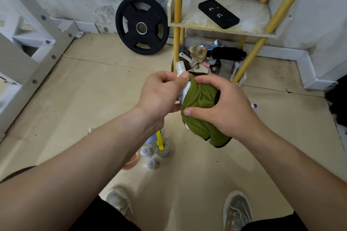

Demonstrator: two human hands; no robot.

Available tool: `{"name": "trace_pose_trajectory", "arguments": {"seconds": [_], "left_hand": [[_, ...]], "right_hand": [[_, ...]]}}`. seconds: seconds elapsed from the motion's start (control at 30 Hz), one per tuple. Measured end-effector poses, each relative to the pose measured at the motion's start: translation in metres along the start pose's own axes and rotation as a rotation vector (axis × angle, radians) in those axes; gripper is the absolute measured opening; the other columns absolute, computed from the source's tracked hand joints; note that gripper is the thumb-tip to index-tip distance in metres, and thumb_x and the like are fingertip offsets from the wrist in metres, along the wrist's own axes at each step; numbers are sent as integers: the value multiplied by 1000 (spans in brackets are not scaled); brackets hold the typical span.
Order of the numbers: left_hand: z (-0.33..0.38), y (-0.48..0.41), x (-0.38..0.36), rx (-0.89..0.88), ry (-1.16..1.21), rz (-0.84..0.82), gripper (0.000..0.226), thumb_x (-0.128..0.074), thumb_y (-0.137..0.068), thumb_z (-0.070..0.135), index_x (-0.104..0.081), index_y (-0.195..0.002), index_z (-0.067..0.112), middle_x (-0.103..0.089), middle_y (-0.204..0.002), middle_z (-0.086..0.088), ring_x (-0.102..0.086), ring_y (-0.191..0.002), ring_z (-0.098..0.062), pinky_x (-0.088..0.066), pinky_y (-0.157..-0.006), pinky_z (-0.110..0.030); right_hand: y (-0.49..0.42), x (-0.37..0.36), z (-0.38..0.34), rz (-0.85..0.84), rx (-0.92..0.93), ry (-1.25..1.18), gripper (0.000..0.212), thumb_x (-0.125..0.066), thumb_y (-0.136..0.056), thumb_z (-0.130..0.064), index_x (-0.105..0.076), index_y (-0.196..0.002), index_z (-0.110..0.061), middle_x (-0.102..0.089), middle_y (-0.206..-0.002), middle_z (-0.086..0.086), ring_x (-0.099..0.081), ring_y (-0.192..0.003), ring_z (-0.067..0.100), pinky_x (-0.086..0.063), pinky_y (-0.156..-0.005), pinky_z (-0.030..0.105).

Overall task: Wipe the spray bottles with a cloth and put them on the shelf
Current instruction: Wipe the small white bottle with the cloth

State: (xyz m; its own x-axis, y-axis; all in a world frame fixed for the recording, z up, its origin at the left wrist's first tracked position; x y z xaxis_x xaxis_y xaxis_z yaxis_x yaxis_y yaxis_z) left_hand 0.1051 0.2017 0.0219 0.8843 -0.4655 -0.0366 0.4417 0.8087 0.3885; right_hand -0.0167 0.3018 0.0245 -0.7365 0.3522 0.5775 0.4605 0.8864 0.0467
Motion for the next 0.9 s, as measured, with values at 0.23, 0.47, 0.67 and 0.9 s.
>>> {"name": "trace_pose_trajectory", "arguments": {"seconds": [0.23, 0.47, 0.67, 0.9], "left_hand": [[-6, 3, -7, 16, -13, -37, 27, -70, -94, 25, -62, -100, 0, -65, -85, -13, -67, -67, -20, -56, -54, -27], [10, -5, 6, 57, 47, -4, 29, -70, -94, 28, -64, -107, 3, -70, -86, -7, -66, -72, -24, -58, -58, -31], [8, -6, 6, 71, 42, 3, 34, -70, -94, 29, -63, -112, 2, -69, -84, -5, -68, -62, -17, -57, -56, -30], [0, -2, -6, 24, -27, -150, 22, -68, -96, 25, -64, -101, 4, -69, -86, -7, -69, -69, -18, -57, -61, -29]], "right_hand": [[-2, 0, 8, 69, -8, -108, 30, -83, -81, -39, -72, -109, -39, -72, -96, -23, -66, -92, -8, -52, -81, 15], [-5, 7, 18, -86, -101, -368, 46, -88, -72, -25, -73, -114, -33, -74, -113, -11, -71, -102, 4, -59, -95, 36], [0, 5, 14, -65, -47, -99, 70, -97, -57, -38, -69, -121, -39, -66, -110, -25, -62, -101, -10, -54, -86, 20], [-4, 8, 17, 54, -61, -239, 37, -89, -72, -37, -73, -105, -41, -75, -99, -18, -69, -95, 0, -59, -89, 35]]}}
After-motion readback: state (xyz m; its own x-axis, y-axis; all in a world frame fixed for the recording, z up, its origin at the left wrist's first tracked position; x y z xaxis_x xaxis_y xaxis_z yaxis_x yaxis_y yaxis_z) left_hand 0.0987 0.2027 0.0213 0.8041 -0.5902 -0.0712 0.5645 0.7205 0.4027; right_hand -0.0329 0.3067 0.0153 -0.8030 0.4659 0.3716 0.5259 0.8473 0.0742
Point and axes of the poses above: each hand's wrist, its own y-axis away from the middle knuckle, its own x-axis out of the back of the hand, z = x × y, the point moved 3 cm from there along -y, towards the middle knuckle
